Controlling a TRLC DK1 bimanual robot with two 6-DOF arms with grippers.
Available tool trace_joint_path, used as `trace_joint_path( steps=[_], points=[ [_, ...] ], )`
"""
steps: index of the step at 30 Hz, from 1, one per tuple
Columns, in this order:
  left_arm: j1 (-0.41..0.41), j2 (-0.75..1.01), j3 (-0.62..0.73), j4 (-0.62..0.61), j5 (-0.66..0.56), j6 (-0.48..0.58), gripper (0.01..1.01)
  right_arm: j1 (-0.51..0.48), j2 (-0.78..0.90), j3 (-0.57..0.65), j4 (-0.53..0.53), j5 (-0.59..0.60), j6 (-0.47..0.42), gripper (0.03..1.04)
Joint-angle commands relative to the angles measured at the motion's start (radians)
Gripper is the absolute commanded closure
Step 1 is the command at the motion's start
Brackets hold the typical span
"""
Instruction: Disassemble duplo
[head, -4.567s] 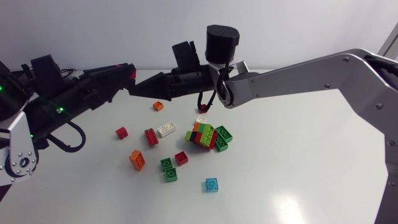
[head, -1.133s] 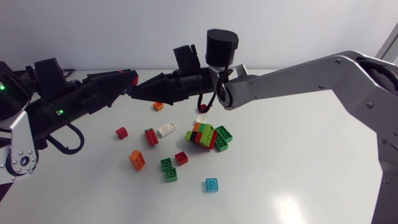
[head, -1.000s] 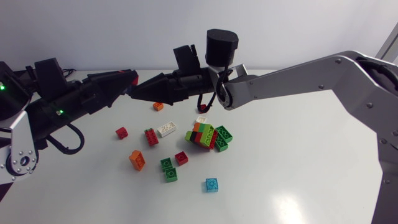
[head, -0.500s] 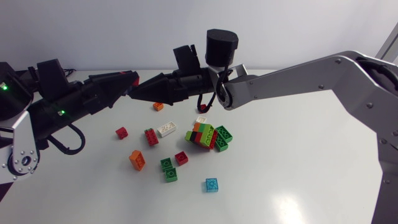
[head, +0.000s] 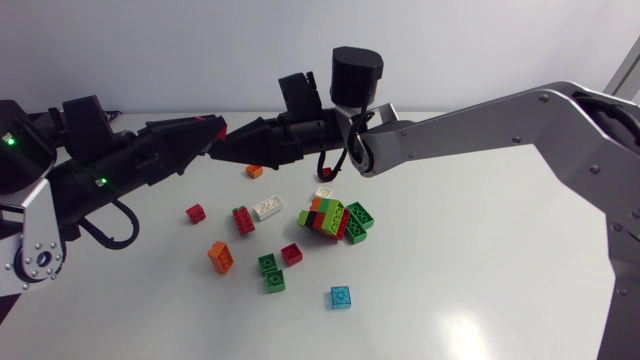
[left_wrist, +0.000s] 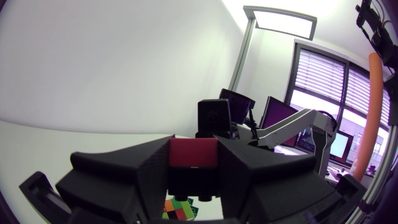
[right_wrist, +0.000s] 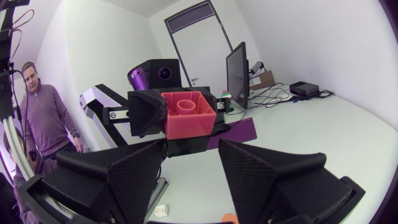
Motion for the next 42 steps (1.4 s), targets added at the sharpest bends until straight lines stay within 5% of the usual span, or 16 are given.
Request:
trace_joint_path(
  steps=[1, 14, 21, 28, 32, 42],
  points=[
    [-0.008, 0.019, -0.004, 0.009, 0.006, -0.03, 1.005, -0.005, 0.007, 0.012, 0.014, -0.01, -0.018, 0.43],
    [-0.019, 0.039, -0.001, 0.006, 0.008, -0.034, 1.005, -0.007, -0.022, -0.001, 0.014, -0.024, -0.051, 0.69],
    [-0.021, 0.041, -0.001, 0.005, 0.008, -0.034, 1.005, -0.002, -0.019, 0.005, 0.014, -0.041, -0.053, 0.96],
    [-0.019, 0.041, -0.003, 0.006, 0.008, -0.033, 0.99, -0.002, -0.02, 0.002, 0.013, -0.041, -0.051, 0.97],
    [-0.019, 0.041, -0.003, 0.006, 0.008, -0.03, 0.787, -0.001, -0.02, 0.0, 0.013, -0.041, -0.051, 0.97],
    [-0.021, 0.042, -0.001, 0.006, 0.008, -0.023, 0.502, 0.001, -0.02, 0.0, 0.009, -0.044, -0.05, 0.97]
  ],
)
